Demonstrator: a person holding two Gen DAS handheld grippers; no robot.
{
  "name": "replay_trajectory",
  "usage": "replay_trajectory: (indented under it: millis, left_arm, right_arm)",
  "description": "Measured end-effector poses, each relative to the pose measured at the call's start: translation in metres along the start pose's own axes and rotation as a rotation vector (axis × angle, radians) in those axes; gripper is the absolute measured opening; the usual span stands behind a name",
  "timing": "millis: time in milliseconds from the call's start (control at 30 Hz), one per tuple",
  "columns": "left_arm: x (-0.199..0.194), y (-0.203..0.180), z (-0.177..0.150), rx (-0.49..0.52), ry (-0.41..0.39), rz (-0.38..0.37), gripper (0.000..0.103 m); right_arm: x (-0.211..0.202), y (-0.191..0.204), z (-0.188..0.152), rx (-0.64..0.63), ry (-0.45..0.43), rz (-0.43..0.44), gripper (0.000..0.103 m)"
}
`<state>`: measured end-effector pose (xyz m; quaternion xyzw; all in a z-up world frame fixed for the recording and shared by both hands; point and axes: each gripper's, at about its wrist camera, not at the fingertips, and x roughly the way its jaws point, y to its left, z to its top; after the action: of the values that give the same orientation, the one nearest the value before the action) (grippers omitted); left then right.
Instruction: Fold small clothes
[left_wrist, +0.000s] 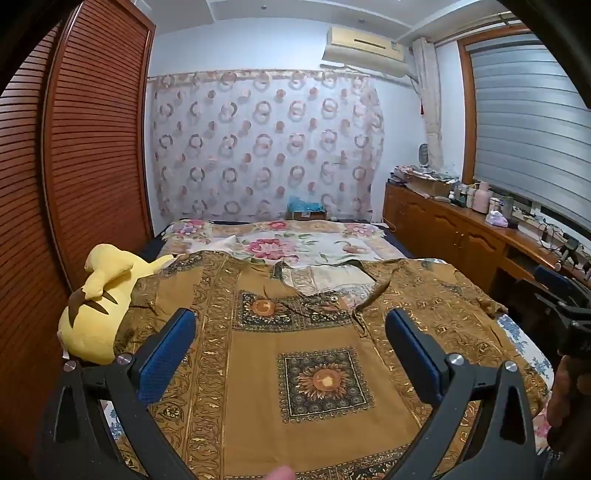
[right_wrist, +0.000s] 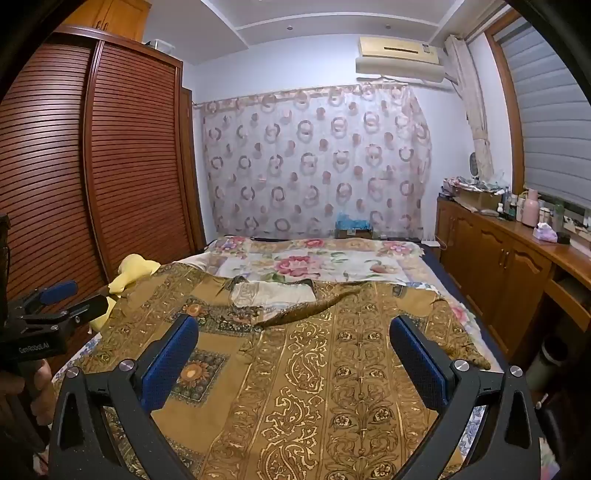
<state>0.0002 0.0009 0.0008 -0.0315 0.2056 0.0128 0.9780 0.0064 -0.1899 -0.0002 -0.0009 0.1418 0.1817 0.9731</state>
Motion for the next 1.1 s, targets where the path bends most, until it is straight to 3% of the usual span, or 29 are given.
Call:
replay_trajectory:
  millis: [1100]
  left_arm:
    - [-0.0019,0.0019,-0.0014,0.02,-0.014,0.007,0.103]
  right_arm:
    - [-0.002,0.002,0.0006,-0.005,0.003,0.0,0.103]
